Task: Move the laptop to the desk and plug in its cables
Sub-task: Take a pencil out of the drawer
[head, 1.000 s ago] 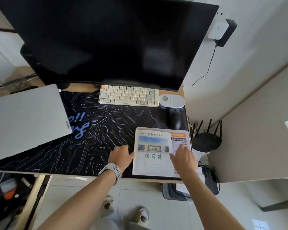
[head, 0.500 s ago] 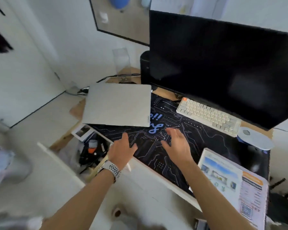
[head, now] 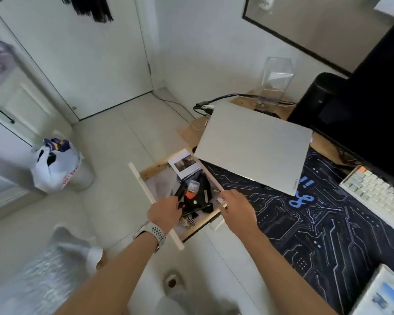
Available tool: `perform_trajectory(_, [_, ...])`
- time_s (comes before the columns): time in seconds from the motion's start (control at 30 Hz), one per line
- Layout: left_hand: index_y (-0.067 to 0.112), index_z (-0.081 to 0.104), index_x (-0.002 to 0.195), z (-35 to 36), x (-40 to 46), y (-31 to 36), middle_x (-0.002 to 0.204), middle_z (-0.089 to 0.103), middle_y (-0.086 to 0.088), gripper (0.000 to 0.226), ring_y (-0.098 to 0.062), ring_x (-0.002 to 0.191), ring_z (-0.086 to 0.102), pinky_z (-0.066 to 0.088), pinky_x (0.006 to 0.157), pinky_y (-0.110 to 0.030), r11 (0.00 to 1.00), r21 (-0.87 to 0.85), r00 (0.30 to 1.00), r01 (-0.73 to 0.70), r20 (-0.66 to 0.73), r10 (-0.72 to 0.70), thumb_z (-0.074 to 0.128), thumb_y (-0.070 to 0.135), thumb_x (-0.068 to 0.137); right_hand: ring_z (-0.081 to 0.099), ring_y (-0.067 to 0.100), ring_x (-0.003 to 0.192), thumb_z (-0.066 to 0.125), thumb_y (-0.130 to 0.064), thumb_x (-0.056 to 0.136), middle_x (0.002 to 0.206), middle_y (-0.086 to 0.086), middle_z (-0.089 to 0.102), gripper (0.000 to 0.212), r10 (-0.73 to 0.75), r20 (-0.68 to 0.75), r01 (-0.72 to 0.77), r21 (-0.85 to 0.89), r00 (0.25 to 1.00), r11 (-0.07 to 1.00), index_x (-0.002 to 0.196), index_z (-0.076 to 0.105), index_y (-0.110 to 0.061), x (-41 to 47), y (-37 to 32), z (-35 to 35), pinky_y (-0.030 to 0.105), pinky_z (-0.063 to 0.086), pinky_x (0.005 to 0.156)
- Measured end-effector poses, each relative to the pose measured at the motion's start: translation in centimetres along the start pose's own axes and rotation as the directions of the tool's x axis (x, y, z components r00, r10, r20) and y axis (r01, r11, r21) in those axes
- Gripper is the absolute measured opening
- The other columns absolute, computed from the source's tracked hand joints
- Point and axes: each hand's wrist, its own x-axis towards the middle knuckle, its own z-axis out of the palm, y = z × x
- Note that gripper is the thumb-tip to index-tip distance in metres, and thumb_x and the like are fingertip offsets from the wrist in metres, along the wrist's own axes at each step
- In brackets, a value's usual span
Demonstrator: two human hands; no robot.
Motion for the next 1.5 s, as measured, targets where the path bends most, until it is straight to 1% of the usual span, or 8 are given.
perform_trajectory(0.33, [0.016, 0.058, 0.111, 4.0, 3.8, -0.1, 0.113, 0.06, -0.009, 0.021, -0.028, 0.105, 0.061, 0.05, 0.086, -0.037, 0.99, 0.132, 0.984, -0.042, 0.178, 0.018, 0.05, 0.018, 0.092, 0.055, 0.018, 0.104, 0.056, -0.009, 0.086, 0.11, 0.0, 0.058, 0.022, -0.057, 0.282, 0.148, -0.314, 0.958, 0.938, 0.105, 0.059, -0.019, 4.1, -0.7, 7.1, 0.03, 0.05, 0.072])
perform_trajectory(0.57, [0.016, 0.063, 0.099, 6.5, 6.6, -0.6, 0.101, 0.066, -0.005, 0.014, -0.027, 0.093, 0.065, 0.052, 0.075, -0.036, 0.983, 0.182, 0.971, -0.006, 0.235, -0.037, 0.058, 0.022, 0.088, 0.059, 0.02, 0.087, 0.065, -0.007, 0.081, 0.089, 0.001, 0.061, 0.013, -0.045, 0.347, 0.168, -0.333, 0.937, 0.928, 0.091, 0.065, -0.016, 7.7, -0.5, 10.8, 0.028, 0.05, 0.068])
perform_trajectory(0.7, [0.011, 0.063, 0.1, 7.6, 8.6, 0.1, 0.1, 0.068, -0.009, 0.019, -0.03, 0.093, 0.066, 0.051, 0.072, -0.036, 0.968, 0.247, 0.975, -0.052, 0.22, -0.004, 0.048, 0.008, 0.09, 0.057, 0.02, 0.095, 0.063, -0.006, 0.083, 0.099, 0.001, 0.06, 0.019, -0.047, 0.374, 0.174, -0.314, 0.926, 0.933, 0.1, 0.064, -0.015, 9.6, 0.3, 12.6, 0.03, 0.05, 0.074])
perform_trajectory(0.97, [0.017, 0.064, 0.095, 9.3, 9.3, 0.8, 0.094, 0.068, -0.004, 0.016, -0.026, 0.089, 0.066, 0.042, 0.061, -0.032, 0.937, 0.33, 0.972, -0.115, 0.234, 0.037, 0.05, 0.011, 0.091, 0.053, 0.023, 0.102, 0.06, -0.004, 0.083, 0.105, 0.004, 0.057, 0.02, -0.09, 0.447, 0.263, -0.342, 0.89, 0.902, 0.101, 0.064, -0.014, 10.6, 0.4, 14.2, 0.033, 0.046, 0.072])
perform_trajectory(1.13, [0.018, 0.063, 0.092, 9.7, 9.1, 0.8, 0.09, 0.068, -0.003, 0.014, -0.024, 0.085, 0.065, 0.043, 0.059, -0.031, 0.936, 0.331, 0.977, -0.118, 0.209, 0.049, 0.051, 0.011, 0.092, 0.055, 0.023, 0.099, 0.06, -0.003, 0.083, 0.102, 0.004, 0.06, 0.018, -0.137, 0.425, 0.297, -0.337, 0.895, 0.893, 0.098, 0.065, -0.012, 10.6, 0.3, 14.3, 0.035, 0.047, 0.074])
perform_trajectory(1.33, [0.017, 0.064, 0.09, 7.8, 8.1, 1.1, 0.09, 0.068, -0.003, 0.014, -0.024, 0.087, 0.064, 0.044, 0.061, -0.032, 0.945, 0.306, 0.984, -0.116, 0.162, 0.068, 0.05, 0.013, 0.091, 0.058, 0.024, 0.075, 0.077, 0.0, 0.064, 0.077, 0.006, 0.062, 0.018, -0.203, 0.329, 0.311, -0.321, 0.922, 0.895, 0.075, 0.067, -0.01, 10.4, -0.4, 10.9, 0.029, 0.042, 0.053])
perform_trajectory(1.4, [0.016, 0.066, 0.091, 6.4, 7.6, 1.2, 0.091, 0.067, -0.004, 0.017, -0.024, 0.088, 0.064, 0.048, 0.065, -0.032, 0.945, 0.303, 0.989, -0.12, 0.116, 0.089, 0.05, 0.011, 0.091, 0.058, 0.024, 0.071, 0.079, -0.003, 0.061, 0.075, 0.006, 0.062, 0.017, -0.245, 0.28, 0.33, -0.313, 0.928, 0.891, 0.071, 0.067, -0.011, 10.4, -1.2, 9.1, 0.032, 0.044, 0.057])
perform_trajectory(1.5, [0.018, 0.068, 0.096, 4.2, 6.8, 1.2, 0.092, 0.066, -0.002, 0.017, -0.022, 0.091, 0.062, 0.047, 0.066, -0.032, 0.958, 0.25, 0.991, -0.137, 0.021, 0.136, 0.051, 0.018, 0.093, 0.059, 0.022, 0.085, 0.073, -0.008, 0.07, 0.087, 0.001, 0.064, 0.016, -0.296, 0.213, 0.356, -0.352, 0.931, 0.866, 0.083, 0.068, -0.017, 10.4, -2.6, 6.4, 0.036, 0.042, 0.08])
